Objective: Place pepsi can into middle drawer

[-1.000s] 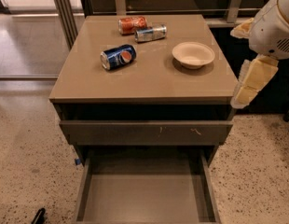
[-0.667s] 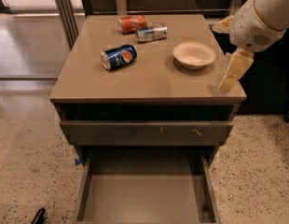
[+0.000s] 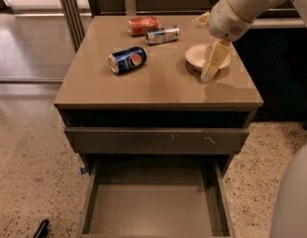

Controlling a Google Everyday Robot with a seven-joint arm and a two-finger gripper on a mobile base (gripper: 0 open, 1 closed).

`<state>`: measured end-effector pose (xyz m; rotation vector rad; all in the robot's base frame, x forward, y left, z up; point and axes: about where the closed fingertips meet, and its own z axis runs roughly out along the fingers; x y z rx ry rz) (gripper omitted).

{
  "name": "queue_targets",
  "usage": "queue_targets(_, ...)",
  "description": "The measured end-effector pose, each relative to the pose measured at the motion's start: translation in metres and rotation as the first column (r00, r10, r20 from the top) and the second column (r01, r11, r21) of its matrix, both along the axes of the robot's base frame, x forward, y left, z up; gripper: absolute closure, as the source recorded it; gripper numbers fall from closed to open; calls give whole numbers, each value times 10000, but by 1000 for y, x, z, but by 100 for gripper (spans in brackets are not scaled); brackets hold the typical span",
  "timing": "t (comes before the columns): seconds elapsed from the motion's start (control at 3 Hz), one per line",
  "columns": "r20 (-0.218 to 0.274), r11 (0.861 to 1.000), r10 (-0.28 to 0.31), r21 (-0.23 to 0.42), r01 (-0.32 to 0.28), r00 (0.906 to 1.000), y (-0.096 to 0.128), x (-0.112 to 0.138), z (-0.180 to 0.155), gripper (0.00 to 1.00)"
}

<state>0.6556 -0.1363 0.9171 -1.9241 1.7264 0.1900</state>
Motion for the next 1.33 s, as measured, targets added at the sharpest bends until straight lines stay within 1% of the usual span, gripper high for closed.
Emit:
queue_targets(0.33, -281, 9931, 1121, 392, -1110, 9933, 45, 31, -9, 0)
queue_targets(0.67, -89, 9786, 1930, 739, -1918, 9812, 85, 49, -8, 0)
queue_targets(1.0, 90, 9792, 1858, 818, -1859, 9825, 87, 55, -5, 0)
queue_targets(1.33, 164, 9809, 1675, 972, -1683, 9857, 87, 57, -6, 0)
